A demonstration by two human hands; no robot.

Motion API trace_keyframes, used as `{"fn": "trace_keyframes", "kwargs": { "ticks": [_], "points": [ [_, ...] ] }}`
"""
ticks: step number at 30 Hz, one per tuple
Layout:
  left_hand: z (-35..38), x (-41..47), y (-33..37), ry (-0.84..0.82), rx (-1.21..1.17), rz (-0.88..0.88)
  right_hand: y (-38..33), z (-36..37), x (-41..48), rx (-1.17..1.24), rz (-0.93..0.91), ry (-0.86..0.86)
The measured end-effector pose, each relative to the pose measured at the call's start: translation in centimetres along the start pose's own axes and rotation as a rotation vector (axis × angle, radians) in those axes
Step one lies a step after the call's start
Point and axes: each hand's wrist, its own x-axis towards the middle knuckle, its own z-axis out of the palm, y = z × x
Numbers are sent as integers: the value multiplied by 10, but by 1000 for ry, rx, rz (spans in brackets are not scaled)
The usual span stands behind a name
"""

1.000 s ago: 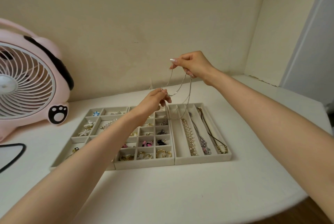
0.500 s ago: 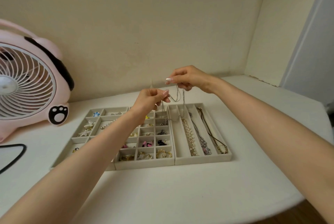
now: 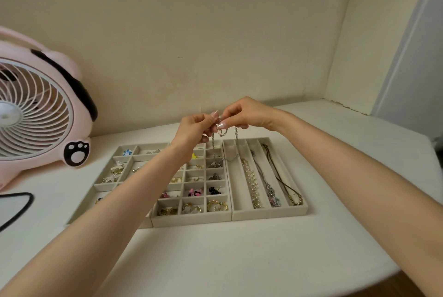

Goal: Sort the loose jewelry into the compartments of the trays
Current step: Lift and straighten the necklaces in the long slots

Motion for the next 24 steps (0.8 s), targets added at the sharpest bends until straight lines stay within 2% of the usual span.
{"fn": "trace_keyframes", "kwargs": {
  "ticks": [8, 13, 18, 24],
  "points": [
    [-8, -1, -2, -20, 54, -1, 1, -6, -2, -38, -4, 24],
    [-12, -4, -4, -98, 160, 32, -1, -12, -2, -38, -16, 71],
    [-12, -3, -4, -45, 125, 49, -6, -13, -1, -69, -28, 106],
    [-16, -6, -8, -175, 146, 34, -8, -13, 0, -47, -53, 156]
  ]
}}
